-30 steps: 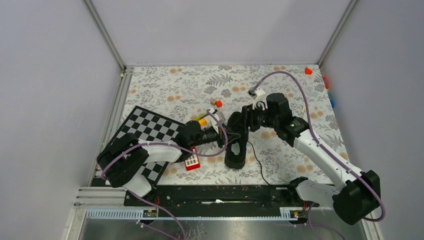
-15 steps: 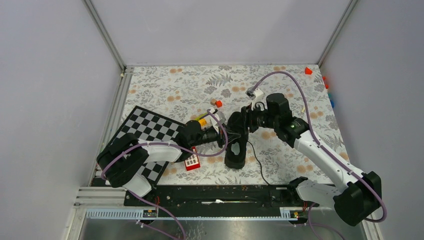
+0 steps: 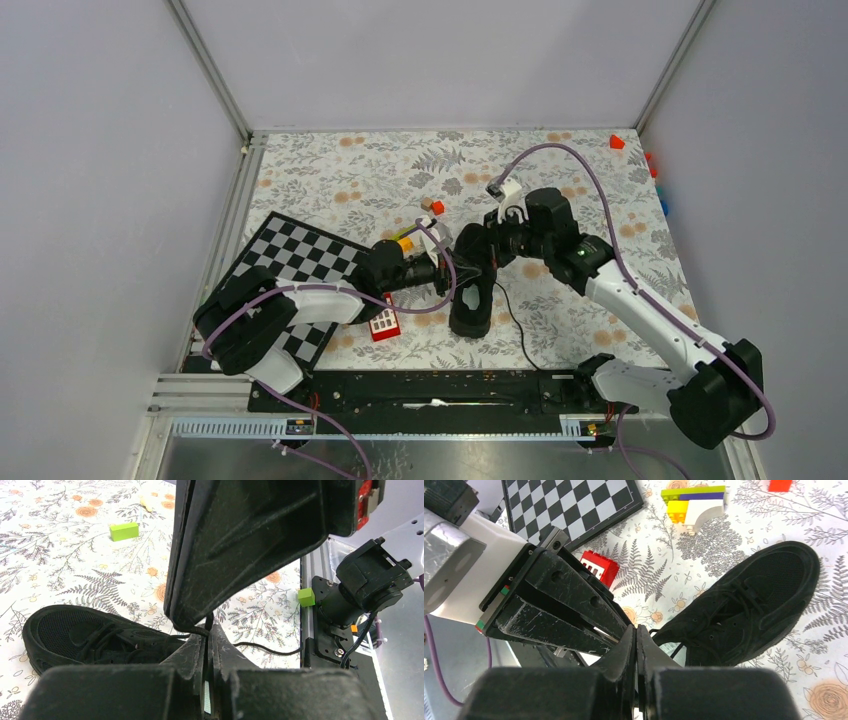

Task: Tie the shoes
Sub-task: Wrap the shoelace around the shoelace.

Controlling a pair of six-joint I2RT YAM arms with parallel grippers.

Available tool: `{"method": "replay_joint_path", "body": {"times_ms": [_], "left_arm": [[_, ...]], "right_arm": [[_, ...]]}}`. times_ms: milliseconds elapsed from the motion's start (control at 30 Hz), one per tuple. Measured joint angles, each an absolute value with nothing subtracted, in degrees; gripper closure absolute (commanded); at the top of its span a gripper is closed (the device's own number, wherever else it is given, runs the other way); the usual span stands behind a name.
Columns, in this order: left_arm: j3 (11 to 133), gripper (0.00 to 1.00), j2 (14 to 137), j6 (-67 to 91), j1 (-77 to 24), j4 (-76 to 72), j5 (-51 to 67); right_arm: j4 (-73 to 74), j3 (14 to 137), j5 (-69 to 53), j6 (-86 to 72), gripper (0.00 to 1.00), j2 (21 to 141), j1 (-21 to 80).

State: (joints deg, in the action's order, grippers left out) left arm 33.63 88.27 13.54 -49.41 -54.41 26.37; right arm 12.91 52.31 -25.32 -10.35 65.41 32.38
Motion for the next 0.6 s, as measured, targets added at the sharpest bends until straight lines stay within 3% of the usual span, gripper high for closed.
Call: {"method": "replay_joint_path", "body": {"times_ms": [500, 600], "left_arm": [[33.6, 1.00, 88.2, 13.5, -49.1, -55.7, 26.3], [33.6, 1.00, 88.2, 13.5, -49.0, -55.9, 26.3]], "right_arm": [[6.8, 45.4, -16.4, -15.1, 1.00, 56.4, 32.5], [6.7, 45.3, -15.9, -15.9, 0.73, 56.4, 32.5]]}}
